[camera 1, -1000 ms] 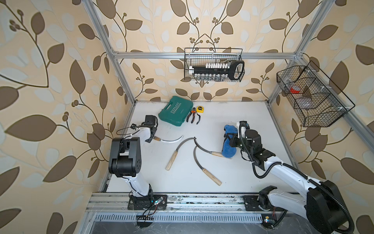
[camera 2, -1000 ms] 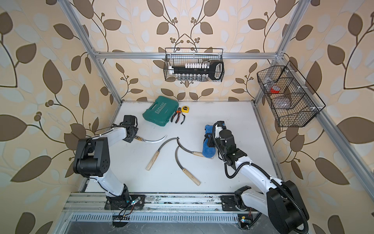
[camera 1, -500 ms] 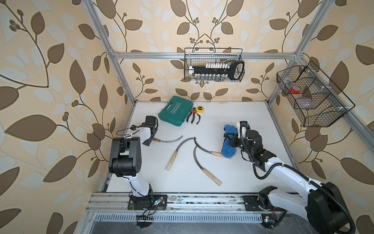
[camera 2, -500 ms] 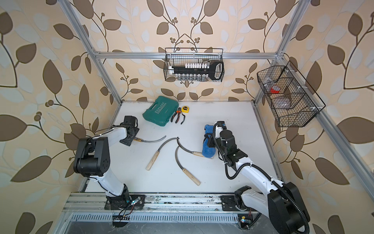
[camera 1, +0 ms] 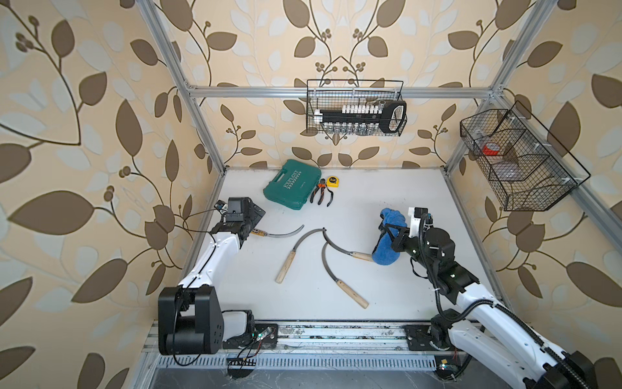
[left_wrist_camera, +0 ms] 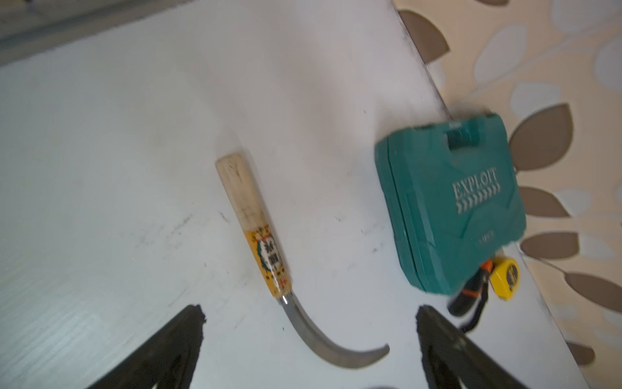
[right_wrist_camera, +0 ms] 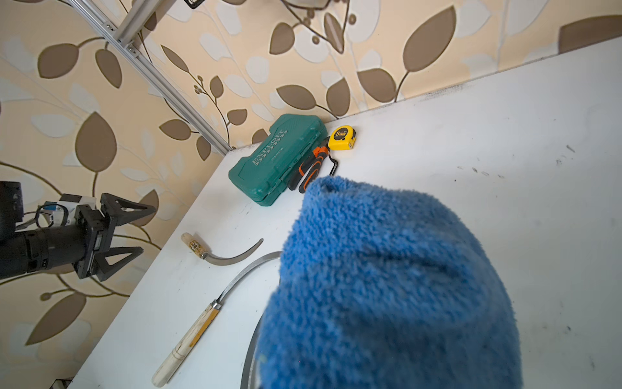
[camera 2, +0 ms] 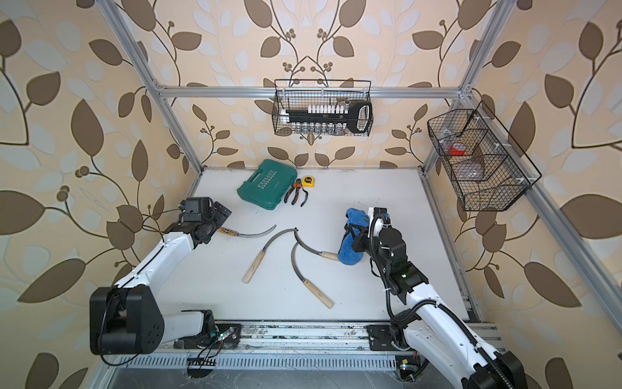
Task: Wipe small sickles with rags
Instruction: Place the small sickle at the center of the board, then pick up the small sickle from the center of the board.
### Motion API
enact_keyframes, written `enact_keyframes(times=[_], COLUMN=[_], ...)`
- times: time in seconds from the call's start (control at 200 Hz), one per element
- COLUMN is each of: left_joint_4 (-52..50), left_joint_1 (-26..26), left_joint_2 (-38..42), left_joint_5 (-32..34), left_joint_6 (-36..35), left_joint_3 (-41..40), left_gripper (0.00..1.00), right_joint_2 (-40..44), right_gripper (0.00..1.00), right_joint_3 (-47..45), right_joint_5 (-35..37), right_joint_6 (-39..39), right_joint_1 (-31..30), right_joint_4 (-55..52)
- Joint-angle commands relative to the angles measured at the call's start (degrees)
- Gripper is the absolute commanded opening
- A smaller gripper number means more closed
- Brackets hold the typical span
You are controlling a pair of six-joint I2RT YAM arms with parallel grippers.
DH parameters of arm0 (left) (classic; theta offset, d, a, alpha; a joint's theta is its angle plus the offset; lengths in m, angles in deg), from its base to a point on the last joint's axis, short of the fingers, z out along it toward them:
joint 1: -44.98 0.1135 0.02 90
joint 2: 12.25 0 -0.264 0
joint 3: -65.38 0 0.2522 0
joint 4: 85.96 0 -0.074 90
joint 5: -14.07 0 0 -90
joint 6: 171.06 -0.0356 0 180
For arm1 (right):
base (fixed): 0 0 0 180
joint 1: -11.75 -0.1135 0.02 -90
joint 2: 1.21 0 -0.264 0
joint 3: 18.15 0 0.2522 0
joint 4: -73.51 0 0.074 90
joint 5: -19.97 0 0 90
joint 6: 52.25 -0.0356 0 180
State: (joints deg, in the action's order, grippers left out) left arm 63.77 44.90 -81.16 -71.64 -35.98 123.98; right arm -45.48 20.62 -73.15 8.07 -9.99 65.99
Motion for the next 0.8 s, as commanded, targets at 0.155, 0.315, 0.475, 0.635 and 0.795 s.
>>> enact_keyframes(times=[0.155,0.315,0.475,0.635,0.795], left_joint_4=[-11.9,-15.2,-18.9,-15.2,-14.4], left_joint_1=[-22.9,-27.1,-33.4,-35.7,-39.7], left_joint_2=[20.9,22.9,20.3,12.5,8.1], left_joint_5=[3.9,1.1,10.7,10.9,13.3], left_joint_6=[-7.3,-2.2,3.5,7.1,8.5], left_joint_3=[-11.8,-17.8,-18.0,-19.5,-17.9], left_gripper=[0.99,0.94,0.92,0.81,0.75], right_joint_2=[4.7,4.7,5.5,5.8,4.7], right_gripper=[0.0,0.0,0.0,0.0,0.0], right_joint_3=[-4.1,-5.7,-7.7,-8.6,-7.8], right_joint_5=[3.5,7.9,10.3,10.5,9.3], right_joint_6=[-1.1,-0.6,-1.3,-1.5,-1.0], right_joint_1=[0.2,0.2,0.2,0.2,0.1], right_joint_4=[-3.7,-4.0,-2.9,-1.9,-1.9])
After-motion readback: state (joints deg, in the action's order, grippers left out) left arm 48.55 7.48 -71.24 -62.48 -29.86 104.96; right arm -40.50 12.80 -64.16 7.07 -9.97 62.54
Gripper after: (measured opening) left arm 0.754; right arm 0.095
